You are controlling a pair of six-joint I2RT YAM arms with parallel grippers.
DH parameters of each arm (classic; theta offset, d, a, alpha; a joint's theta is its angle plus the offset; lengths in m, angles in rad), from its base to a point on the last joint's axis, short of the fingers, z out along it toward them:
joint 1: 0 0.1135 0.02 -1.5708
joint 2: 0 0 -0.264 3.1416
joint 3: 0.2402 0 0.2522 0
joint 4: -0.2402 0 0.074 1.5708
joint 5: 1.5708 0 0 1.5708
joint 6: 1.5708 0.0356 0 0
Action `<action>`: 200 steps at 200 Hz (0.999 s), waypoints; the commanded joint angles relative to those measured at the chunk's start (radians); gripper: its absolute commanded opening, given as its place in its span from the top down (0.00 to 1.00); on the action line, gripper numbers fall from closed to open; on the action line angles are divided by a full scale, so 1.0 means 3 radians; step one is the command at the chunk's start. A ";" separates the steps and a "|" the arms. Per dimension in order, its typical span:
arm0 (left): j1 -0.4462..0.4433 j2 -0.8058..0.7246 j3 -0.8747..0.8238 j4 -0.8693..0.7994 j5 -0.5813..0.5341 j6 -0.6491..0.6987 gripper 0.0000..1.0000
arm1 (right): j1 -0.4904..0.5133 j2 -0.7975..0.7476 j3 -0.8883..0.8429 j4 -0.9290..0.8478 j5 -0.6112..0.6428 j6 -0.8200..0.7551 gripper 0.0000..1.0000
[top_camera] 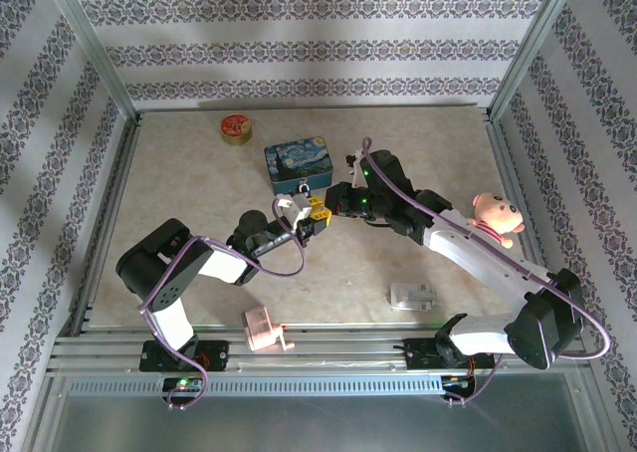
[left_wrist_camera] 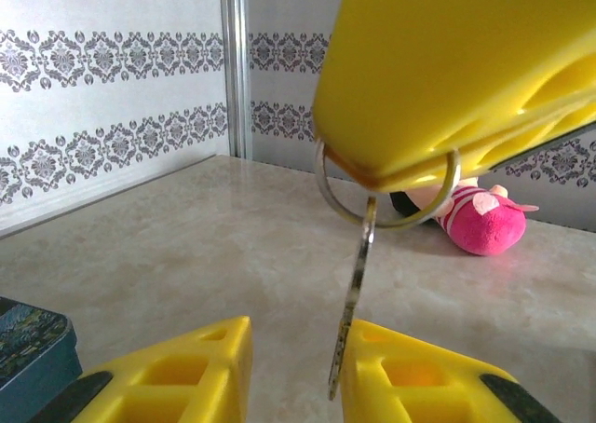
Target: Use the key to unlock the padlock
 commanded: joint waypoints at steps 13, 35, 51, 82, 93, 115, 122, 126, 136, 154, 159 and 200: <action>-0.0048 -0.0128 -0.0007 0.0178 -0.0020 0.0063 0.75 | 0.0022 0.0006 -0.0038 0.0035 -0.0002 0.0017 1.00; -0.0050 -0.0147 -0.0005 0.0156 -0.0013 0.0066 0.77 | 0.0018 0.0026 -0.0038 0.0035 -0.0002 0.0013 1.00; -0.0048 -0.0153 -0.0004 0.0134 -0.0020 0.0070 0.82 | 0.0013 0.0037 -0.0036 0.0035 -0.0002 0.0013 1.00; -0.0048 -0.0177 -0.0042 0.0103 -0.0066 0.0108 0.95 | 0.0001 0.0057 -0.0028 0.0029 -0.0011 0.0011 1.00; -0.0048 -0.0210 -0.0065 0.0073 -0.0114 0.0164 1.00 | -0.0001 0.0053 -0.0020 0.0016 -0.0021 0.0006 1.00; -0.0053 -0.0344 -0.0106 -0.0130 -0.0253 0.0396 1.00 | -0.0013 0.0042 0.0012 -0.0046 -0.0035 -0.0022 1.00; -0.0053 -0.0399 -0.0111 -0.0224 -0.0314 0.0499 1.00 | -0.0022 0.0025 0.0031 -0.0078 -0.0030 -0.0041 1.00; -0.0053 -0.0432 -0.0116 -0.0278 -0.0350 0.0568 1.00 | -0.0023 0.0013 0.0041 -0.0096 -0.0027 -0.0050 1.00; -0.0055 -0.0518 -0.0139 -0.0411 -0.0449 0.0755 1.00 | -0.0035 -0.0025 0.0063 -0.0147 -0.0012 -0.0082 0.96; -0.0067 -0.0675 -0.0173 -0.0597 -0.0664 0.1182 1.00 | -0.0062 -0.0139 0.0069 -0.0213 0.0060 -0.0125 0.86; -0.0080 -0.0717 -0.0178 -0.0653 -0.0725 0.1329 1.00 | -0.0067 -0.0175 0.0059 -0.0220 0.0081 -0.0130 0.83; -0.0270 -0.0896 -0.0114 -0.0846 -0.1278 0.2741 1.00 | -0.0110 -0.0362 -0.0092 -0.0162 0.0136 -0.0059 0.66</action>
